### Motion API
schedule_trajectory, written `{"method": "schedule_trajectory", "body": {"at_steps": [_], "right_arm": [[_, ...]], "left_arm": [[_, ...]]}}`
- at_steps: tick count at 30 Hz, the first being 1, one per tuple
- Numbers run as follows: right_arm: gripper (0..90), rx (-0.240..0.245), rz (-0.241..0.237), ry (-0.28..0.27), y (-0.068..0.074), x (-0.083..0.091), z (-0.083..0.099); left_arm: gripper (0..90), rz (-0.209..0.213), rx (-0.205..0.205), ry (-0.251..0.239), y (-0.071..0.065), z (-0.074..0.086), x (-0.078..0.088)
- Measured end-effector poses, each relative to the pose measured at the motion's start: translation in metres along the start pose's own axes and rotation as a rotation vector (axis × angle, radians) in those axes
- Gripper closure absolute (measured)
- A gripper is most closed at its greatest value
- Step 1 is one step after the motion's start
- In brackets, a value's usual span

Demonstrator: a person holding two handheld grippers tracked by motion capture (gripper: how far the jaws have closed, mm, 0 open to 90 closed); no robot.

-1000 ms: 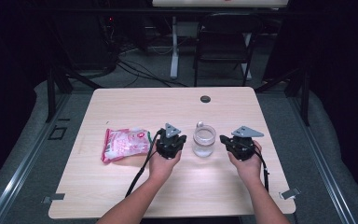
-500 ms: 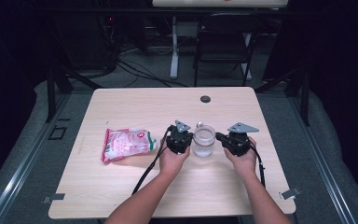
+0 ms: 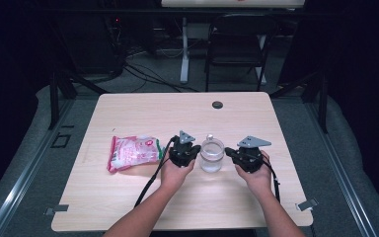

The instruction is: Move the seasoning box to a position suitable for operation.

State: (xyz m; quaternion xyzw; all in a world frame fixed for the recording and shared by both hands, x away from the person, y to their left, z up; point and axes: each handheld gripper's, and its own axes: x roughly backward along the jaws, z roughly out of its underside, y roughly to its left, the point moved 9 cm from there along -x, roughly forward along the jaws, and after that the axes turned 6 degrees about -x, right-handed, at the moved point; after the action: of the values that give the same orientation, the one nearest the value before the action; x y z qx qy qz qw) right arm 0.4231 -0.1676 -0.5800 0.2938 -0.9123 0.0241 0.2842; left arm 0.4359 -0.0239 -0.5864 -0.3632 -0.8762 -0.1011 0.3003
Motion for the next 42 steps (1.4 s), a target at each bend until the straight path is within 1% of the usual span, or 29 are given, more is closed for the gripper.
{"method": "schedule_trajectory", "body": {"at_steps": [3,5,8,10,12,15,16,19,20,21,22,23,24,25,26,27,29,31,33,35,37,39,42], "right_arm": [[90.0,0.006,0.001,0.006,0.008,0.007,0.006],[90.0,0.015,-0.002,0.017,0.013,0.012,0.009],[90.0,0.037,-0.001,0.037,0.020,0.017,0.012],[90.0,0.039,0.001,0.045,0.024,0.019,0.014],[90.0,0.040,0.000,0.046,0.028,0.021,0.016],[90.0,0.016,-0.008,0.044,0.033,0.025,0.019],[90.0,0.009,-0.010,0.038,0.034,0.026,0.020],[90.0,0.007,-0.021,0.039,0.039,0.030,0.023],[90.0,0.012,-0.031,0.047,0.040,0.031,0.025],[90.0,0.014,-0.041,0.046,0.042,0.032,0.026],[90.0,0.027,-0.064,0.052,0.044,0.034,0.027],[90.0,0.031,-0.072,0.048,0.045,0.035,0.027],[90.0,0.038,-0.075,0.042,0.045,0.035,0.026],[90.0,0.048,-0.070,0.037,0.044,0.036,0.024],[90.0,0.054,-0.058,0.035,0.041,0.036,0.023],[90.0,0.049,-0.055,0.027,0.038,0.036,0.022],[90.0,0.036,-0.042,0.020,0.032,0.034,0.022],[90.0,0.036,-0.035,0.027,0.025,0.030,0.021],[89.5,0.027,-0.029,0.024,0.021,0.025,0.020],[88.9,0.025,-0.037,0.022,0.020,0.020,0.018],[88.7,0.036,-0.042,0.022,0.020,0.016,0.016],[88.7,0.031,-0.053,0.025,0.022,0.011,0.015],[90.0,0.047,-0.064,0.038,0.027,0.008,0.015]], "left_arm": [[90.0,0.027,-0.016,-0.005,-0.005,0.004,0.005],[90.0,0.040,-0.035,0.004,-0.007,0.007,0.010],[90.0,0.060,-0.044,0.003,-0.008,0.011,0.014],[90.0,0.077,-0.047,0.000,-0.009,0.013,0.017],[90.0,0.092,-0.053,0.001,-0.009,0.015,0.019],[90.0,0.113,-0.064,-0.005,-0.010,0.016,0.020],[90.0,0.118,-0.060,-0.007,-0.010,0.016,0.021],[90.0,0.133,-0.056,-0.012,-0.010,0.017,0.021],[90.0,0.134,-0.061,-0.018,-0.010,0.017,0.021],[90.0,0.134,-0.063,-0.007,-0.010,0.018,0.022],[90.0,0.125,-0.070,-0.007,-0.010,0.018,0.023],[90.0,0.117,-0.073,-0.007,-0.011,0.019,0.024],[90.0,0.107,-0.088,-0.002,-0.012,0.019,0.026],[90.0,0.076,-0.089,-0.009,-0.012,0.019,0.027],[90.0,0.088,-0.093,0.000,-0.013,0.021,0.030],[90.0,0.086,-0.088,-0.002,-0.014,0.021,0.032],[90.0,0.082,-0.067,-0.008,-0.014,0.023,0.037],[90.0,0.083,-0.043,-0.018,-0.015,0.025,0.042],[90.0,0.083,-0.035,-0.027,-0.018,0.027,0.048],[90.0,0.092,-0.037,-0.031,-0.023,0.030,0.053],[90.0,0.099,-0.052,-0.027,-0.029,0.034,0.058],[90.0,0.092,-0.079,-0.016,-0.035,0.038,0.061],[90.0,0.094,-0.092,-0.006,-0.041,0.044,0.063]]}}
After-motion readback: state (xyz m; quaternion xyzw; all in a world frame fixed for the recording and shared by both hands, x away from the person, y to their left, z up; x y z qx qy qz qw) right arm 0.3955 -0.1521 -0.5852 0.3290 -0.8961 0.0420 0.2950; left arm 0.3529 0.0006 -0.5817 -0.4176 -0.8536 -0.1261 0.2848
